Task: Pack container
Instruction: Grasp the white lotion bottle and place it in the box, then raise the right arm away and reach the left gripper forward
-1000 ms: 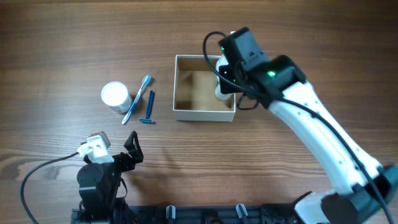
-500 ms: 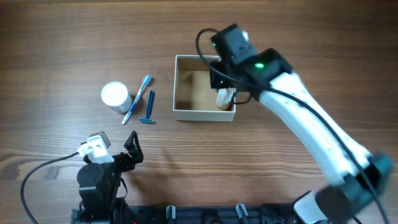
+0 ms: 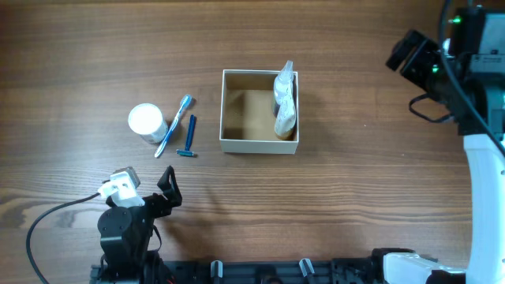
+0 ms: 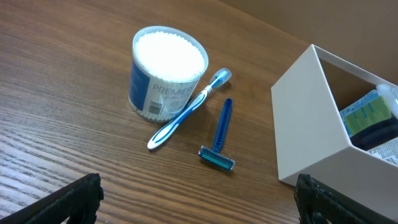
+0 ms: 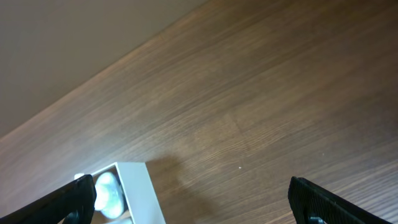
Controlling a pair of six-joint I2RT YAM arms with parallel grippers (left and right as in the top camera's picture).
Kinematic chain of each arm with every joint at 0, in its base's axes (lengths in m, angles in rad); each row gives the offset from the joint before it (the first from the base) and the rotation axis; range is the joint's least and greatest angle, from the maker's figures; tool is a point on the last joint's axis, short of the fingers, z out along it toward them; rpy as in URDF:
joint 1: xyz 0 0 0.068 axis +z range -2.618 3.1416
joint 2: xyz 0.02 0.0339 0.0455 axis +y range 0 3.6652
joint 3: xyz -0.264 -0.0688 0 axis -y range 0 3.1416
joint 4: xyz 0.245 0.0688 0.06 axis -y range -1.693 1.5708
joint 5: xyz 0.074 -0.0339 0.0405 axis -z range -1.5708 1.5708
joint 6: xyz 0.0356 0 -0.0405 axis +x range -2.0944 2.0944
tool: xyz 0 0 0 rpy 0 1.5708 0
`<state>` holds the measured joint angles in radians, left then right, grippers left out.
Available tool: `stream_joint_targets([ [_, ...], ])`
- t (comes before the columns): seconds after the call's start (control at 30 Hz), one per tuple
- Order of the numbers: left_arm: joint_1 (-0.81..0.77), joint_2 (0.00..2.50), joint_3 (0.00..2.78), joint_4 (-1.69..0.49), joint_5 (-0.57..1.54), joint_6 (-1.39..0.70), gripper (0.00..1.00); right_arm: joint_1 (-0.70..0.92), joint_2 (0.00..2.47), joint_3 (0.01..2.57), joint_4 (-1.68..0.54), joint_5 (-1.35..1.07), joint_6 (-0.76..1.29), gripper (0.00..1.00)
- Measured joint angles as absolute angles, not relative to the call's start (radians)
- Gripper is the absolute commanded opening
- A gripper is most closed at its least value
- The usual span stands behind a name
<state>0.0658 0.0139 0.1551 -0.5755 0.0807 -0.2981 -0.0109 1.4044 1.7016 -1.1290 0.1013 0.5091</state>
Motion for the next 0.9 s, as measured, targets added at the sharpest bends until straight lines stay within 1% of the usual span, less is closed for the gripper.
stream_joint_targets([
  [0.2,0.066,0.014,0.155,-0.548,0.088,-0.298,1.00,-0.016,1.404,1.702,-1.131,0.067,0.513,1.00],
  [0.37,0.066,0.015,0.167,-0.502,0.163,-0.299,0.99,-0.016,1.404,1.702,-1.144,0.062,0.513,1.00],
  [0.5,0.066,0.105,0.302,-0.520,0.162,-0.316,1.00,-0.016,1.404,1.702,-1.143,0.060,0.513,1.00],
  [0.57,0.066,0.228,0.421,-0.547,0.148,-0.325,1.00,-0.016,1.404,1.702,-1.142,0.059,0.513,1.00],
  [0.7,0.066,0.556,0.703,-0.630,0.119,-0.323,1.00,-0.016,1.404,1.701,-1.145,0.059,0.513,1.00],
  [0.73,0.066,0.672,0.798,-0.686,0.112,-0.291,1.00,-0.016,1.404,1.701,-1.145,0.059,0.513,1.00],
  [0.77,0.066,0.850,0.925,-0.716,0.100,-0.275,1.00,-0.016,1.404,1.701,-1.143,0.059,0.513,1.00],
  [0.8,0.066,0.960,1.003,-0.798,0.094,-0.262,1.00,-0.016,1.404,1.700,-1.145,0.059,0.513,1.00],
  [0.83,0.066,1.034,1.056,-0.826,0.094,-0.250,1.00,-0.016,1.404,1.700,-1.145,0.059,0.513,1.00],
  [0.9,0.066,1.281,1.227,-0.888,0.095,-0.229,1.00,-0.016,1.404,1.700,-1.145,0.059,0.513,1.00],
])
